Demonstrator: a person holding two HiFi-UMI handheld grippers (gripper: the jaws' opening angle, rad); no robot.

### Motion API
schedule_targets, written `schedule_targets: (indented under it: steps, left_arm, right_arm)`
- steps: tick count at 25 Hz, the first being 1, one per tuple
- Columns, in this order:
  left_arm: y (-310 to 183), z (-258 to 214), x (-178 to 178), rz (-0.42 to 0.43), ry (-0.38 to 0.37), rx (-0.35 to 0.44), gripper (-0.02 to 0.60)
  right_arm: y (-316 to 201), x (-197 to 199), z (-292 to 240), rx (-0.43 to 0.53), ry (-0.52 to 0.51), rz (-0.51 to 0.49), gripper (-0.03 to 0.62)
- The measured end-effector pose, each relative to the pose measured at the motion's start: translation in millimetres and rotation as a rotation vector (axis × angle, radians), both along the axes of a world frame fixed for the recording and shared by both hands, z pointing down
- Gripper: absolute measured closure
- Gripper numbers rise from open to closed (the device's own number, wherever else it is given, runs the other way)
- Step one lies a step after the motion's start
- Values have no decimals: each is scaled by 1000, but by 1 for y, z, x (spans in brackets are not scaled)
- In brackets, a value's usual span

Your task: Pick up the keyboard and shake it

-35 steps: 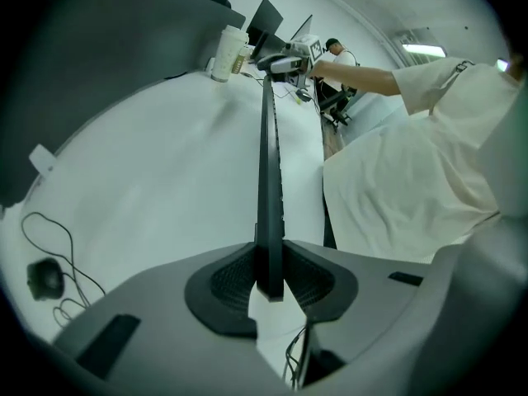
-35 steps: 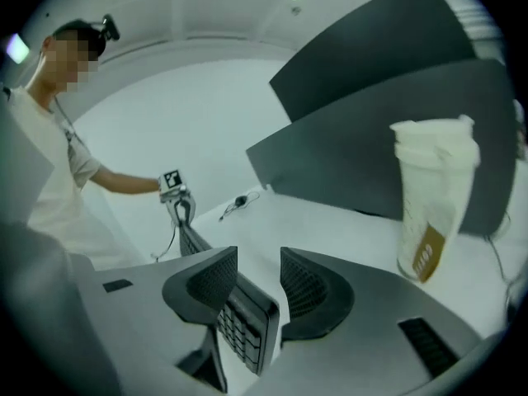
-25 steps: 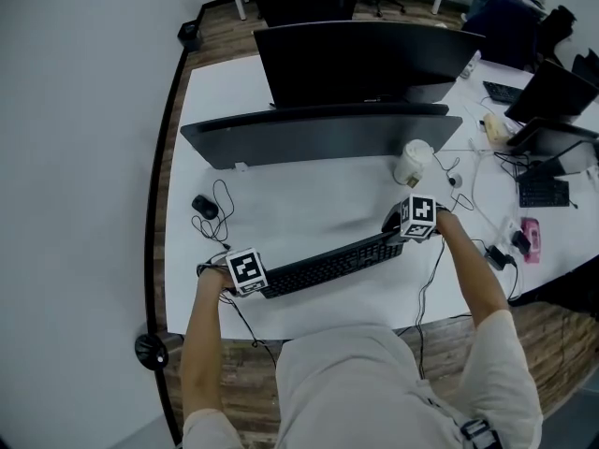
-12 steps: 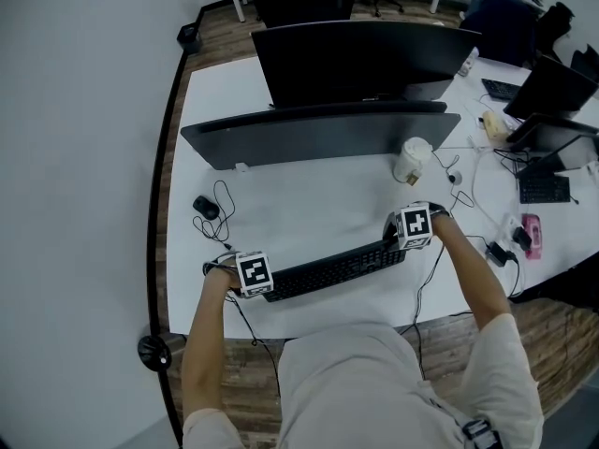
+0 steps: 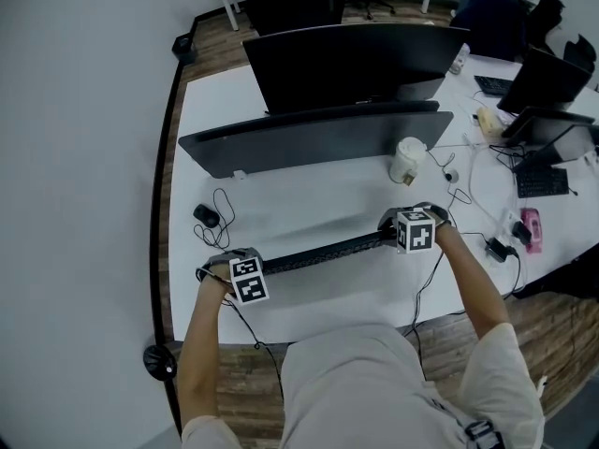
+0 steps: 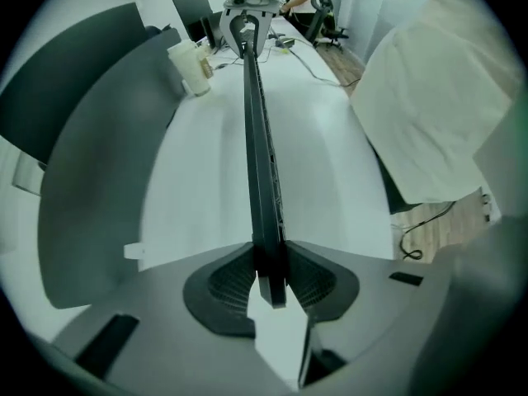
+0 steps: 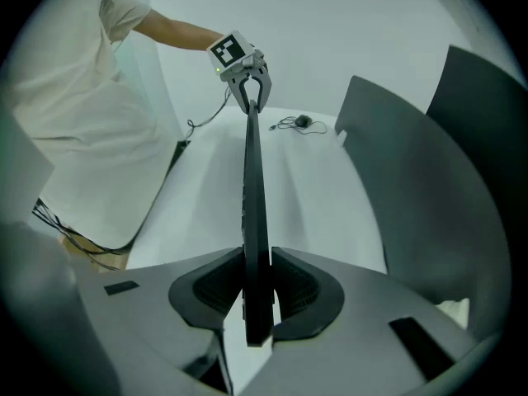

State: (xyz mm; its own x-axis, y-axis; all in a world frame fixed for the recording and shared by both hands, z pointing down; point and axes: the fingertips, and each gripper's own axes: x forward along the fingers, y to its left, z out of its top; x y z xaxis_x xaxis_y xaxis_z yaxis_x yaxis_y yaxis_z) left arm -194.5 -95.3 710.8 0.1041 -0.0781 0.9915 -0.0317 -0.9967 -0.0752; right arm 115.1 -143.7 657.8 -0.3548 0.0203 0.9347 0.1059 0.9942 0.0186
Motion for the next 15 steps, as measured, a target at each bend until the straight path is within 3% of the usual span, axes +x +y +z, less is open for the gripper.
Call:
schedule_targets:
  steps: [4,8,15]
  left_arm:
    - [-49,-24,-13,-34,-59,318,470]
    - [-90,-89,-15,-118,-69,678,474]
    - [-109,-218,-14,-213,-54,1108,472]
  right_arm:
    - [-35,-9,-22,277,30,19,467]
    - [-66,-14,-74,591,47,47,467]
    - [-90,-12,-193,1113,68,100,468]
